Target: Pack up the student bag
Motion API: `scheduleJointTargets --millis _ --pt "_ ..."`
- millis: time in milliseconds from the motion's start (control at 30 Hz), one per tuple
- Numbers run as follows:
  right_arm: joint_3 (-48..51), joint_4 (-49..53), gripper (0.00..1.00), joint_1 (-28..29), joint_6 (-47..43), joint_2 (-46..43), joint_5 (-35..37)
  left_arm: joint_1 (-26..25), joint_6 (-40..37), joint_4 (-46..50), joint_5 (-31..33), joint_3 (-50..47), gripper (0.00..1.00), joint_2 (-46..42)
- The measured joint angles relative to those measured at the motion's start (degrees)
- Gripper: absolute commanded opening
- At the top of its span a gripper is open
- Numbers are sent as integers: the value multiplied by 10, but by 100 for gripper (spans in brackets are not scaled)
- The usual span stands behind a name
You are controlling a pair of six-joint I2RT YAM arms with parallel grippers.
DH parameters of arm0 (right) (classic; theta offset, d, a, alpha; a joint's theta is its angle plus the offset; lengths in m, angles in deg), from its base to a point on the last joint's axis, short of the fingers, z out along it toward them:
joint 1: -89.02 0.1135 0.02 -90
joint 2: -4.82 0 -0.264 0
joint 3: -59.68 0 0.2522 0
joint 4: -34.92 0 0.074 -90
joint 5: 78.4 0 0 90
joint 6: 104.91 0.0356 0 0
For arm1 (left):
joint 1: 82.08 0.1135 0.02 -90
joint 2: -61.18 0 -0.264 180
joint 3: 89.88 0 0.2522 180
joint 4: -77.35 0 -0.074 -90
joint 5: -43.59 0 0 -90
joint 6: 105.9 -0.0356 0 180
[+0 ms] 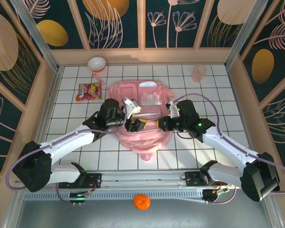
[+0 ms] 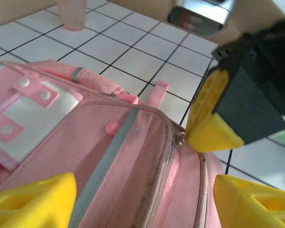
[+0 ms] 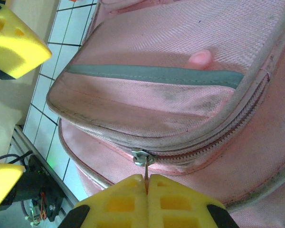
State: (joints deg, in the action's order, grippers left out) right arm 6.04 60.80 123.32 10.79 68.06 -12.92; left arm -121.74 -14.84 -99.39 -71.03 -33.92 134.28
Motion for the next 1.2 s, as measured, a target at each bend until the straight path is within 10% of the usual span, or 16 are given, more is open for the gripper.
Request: scheduleJointTargets --millis 733,1200 --pt "21 -73 0 68 79 8 76 -2 586 182 143 118 72 26" --pt "17 -94 0 71 77 41 66 -10 551 320 138 198 69 44"
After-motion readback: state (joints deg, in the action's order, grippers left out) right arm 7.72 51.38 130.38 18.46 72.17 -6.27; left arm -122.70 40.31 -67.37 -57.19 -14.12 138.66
